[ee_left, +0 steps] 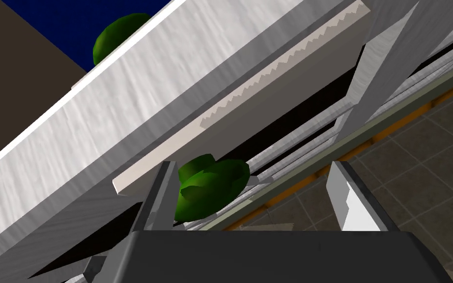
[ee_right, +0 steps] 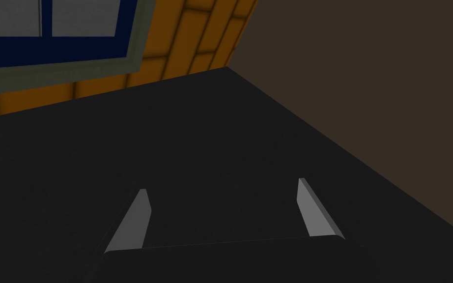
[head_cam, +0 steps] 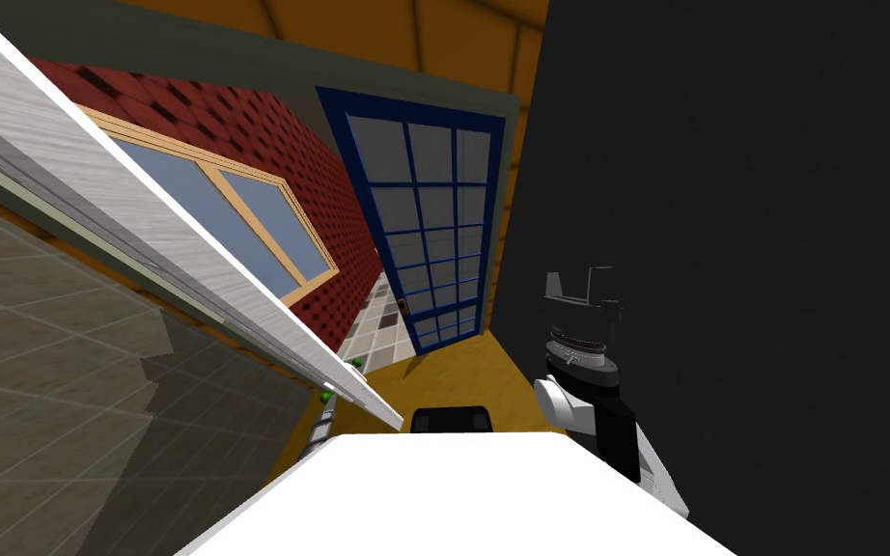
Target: Pull the door open
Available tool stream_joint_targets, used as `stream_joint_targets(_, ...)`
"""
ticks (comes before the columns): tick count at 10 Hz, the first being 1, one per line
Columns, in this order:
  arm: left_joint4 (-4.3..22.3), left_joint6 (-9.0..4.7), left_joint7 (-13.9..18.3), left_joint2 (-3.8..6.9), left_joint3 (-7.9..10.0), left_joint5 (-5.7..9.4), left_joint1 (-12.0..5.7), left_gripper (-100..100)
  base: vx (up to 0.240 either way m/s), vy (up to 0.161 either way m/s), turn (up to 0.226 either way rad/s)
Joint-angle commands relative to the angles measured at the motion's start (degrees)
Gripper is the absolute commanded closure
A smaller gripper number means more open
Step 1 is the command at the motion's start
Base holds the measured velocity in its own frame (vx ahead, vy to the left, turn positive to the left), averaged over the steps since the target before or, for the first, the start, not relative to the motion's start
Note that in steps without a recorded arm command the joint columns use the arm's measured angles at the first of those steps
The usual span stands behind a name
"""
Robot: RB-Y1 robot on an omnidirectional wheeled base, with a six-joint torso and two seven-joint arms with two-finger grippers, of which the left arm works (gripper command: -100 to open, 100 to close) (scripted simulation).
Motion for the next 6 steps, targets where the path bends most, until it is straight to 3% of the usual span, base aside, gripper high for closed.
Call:
stream_joint_targets(1, -0.9, 1.01, 1.7, 0.52, 0.95, 0.93, 0.27, 100, -0.003, -0.007, -0.007)
stream_joint_targets(3, -1.1, 0.90, 4.6, 0.74, 0.29, 1.35, 0.50, 100, 0.005, -0.006, -0.001)
stream_joint_targets(6, -1.2, 0.85, 6.3, 0.85, -0.03, 1.56, 0.61, 100, -0.005, -0.002, -0.003)
